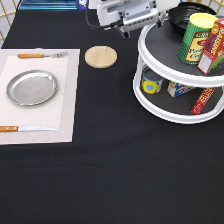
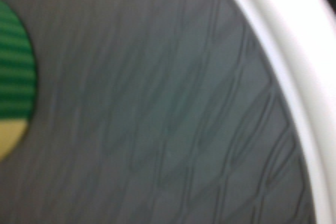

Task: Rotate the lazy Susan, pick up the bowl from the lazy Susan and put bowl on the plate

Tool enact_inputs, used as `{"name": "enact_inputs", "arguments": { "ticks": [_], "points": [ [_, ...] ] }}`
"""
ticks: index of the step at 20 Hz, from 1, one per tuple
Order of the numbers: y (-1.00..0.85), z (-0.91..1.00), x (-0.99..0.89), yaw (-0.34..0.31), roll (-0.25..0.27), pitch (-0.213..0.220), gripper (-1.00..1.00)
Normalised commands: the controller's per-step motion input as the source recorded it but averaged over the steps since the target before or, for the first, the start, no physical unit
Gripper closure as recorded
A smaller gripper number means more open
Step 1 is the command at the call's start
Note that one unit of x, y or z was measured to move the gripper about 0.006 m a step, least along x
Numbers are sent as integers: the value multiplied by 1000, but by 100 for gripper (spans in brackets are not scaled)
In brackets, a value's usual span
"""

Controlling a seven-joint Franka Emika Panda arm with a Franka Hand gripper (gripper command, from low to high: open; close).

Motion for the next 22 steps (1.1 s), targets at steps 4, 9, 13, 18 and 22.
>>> {"name": "enact_inputs", "arguments": {
  "ticks": [4,9,13,18,22],
  "points": [
    [0,-269,-173,34,-29,169,-100],
    [0,-72,204,18,-54,73,-100],
    [0,67,774,26,-58,-16,-100],
    [13,2,930,41,-66,-31,-100],
    [106,-12,906,29,-89,-15,-100]
  ]
}}
